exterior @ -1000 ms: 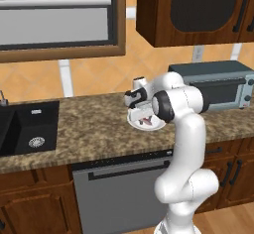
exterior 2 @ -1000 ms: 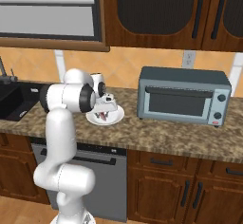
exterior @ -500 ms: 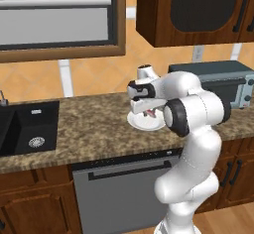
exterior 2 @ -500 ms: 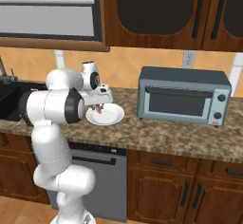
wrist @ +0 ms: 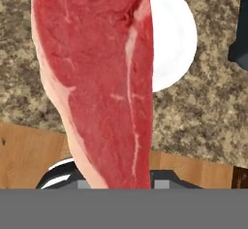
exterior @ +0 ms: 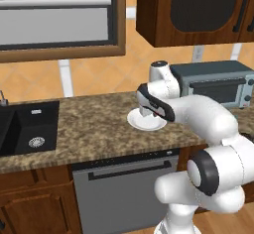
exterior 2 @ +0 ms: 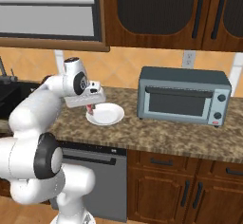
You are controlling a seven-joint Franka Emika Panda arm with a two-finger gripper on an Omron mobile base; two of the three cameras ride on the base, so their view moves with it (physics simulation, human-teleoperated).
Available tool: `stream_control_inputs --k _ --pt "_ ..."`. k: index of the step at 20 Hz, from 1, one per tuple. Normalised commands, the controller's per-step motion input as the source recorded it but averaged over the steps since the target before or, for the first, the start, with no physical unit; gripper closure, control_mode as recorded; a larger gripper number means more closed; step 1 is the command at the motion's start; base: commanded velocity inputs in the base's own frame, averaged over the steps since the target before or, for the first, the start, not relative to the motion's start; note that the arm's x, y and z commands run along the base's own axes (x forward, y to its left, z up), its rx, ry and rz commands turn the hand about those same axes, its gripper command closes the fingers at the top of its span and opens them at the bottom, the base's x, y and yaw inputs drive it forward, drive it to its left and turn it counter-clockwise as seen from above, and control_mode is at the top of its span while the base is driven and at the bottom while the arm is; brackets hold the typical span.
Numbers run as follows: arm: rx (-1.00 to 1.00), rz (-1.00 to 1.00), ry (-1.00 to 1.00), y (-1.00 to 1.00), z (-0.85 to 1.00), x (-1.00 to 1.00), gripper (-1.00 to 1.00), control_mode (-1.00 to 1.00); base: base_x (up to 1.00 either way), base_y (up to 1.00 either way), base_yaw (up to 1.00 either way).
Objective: Pick up the knife from the drawer and place it on the cutting board. Then place the meat from the plate to the cutting board.
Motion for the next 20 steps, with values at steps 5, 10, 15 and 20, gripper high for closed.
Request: stream_control_inputs --k 5,10,15,20 --pt "0.0 0.07 -0.11 0.02 0.23 -0.67 1.0 -1.0 0.0 0.0 0.0" --pt "-0.01 0.28 -0.05 0.31 -0.01 -0.61 1.0 -1.0 0.0 0.0 0.0" --pt "-0.02 0.61 -0.01 0.87 -0.11 -0.37 1.0 -1.0 0.0 0.0 0.0" --pt "-0.02 0.21 0.0 0.78 -0.05 0.31 1.0 -1.0 0.0 0.0 0.0"
